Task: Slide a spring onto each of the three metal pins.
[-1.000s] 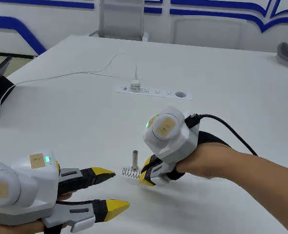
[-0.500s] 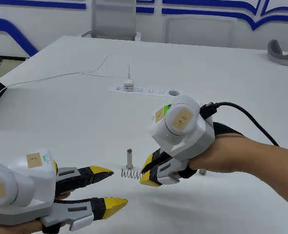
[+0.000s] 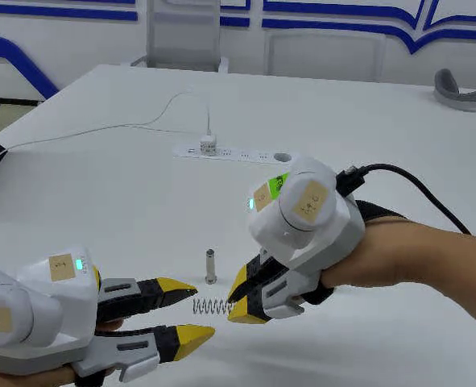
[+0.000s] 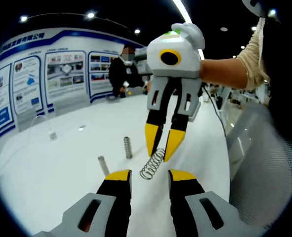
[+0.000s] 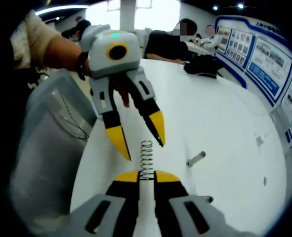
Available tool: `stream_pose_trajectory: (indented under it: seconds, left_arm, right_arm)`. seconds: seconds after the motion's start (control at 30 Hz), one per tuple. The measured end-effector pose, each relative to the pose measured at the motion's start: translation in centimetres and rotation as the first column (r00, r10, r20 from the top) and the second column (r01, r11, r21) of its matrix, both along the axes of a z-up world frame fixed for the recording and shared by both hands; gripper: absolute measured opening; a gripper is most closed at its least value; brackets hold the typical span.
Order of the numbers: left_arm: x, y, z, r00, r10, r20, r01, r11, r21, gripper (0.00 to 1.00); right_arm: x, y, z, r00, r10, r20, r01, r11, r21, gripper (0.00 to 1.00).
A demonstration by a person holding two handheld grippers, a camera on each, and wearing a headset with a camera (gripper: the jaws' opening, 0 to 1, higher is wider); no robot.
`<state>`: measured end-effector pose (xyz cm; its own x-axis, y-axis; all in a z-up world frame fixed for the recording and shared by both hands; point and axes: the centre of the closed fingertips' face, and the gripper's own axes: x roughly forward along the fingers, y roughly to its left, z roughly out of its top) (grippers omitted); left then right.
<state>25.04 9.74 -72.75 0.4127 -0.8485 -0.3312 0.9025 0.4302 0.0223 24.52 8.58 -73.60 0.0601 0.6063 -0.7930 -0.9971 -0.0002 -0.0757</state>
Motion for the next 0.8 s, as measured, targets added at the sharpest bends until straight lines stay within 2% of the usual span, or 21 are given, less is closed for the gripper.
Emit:
stream_pose_trajectory:
  seconds: [0.3, 0.5, 0.8]
  left_arm:
    - [-0.5, -0.4, -0.1, 0.999, -0.034, 0.016, 0.034, 0.999, 0.012, 0.16]
    - [-0.9, -0.7, -0.2, 0.998, -0.057, 0.020, 0.057, 0.998, 0.023, 0.14]
    - [-1.1, -0.9, -0.3, 0.997, -0.074, 0.014, 0.074, 0.997, 0.027, 0.12]
  right_arm:
    - [-0.8, 0.0, -0.1, 0.999, 0.047, -0.002, -0.047, 0.999, -0.012, 0.12]
    - [-1.0, -0.2, 0.0, 0.998, 0.061, 0.000, -0.061, 0.998, -0.018, 0.12]
    - [-1.5, -0.1, 1.7, 0.997, 0.080, 0.001, -0.080, 0.997, 0.002, 0.12]
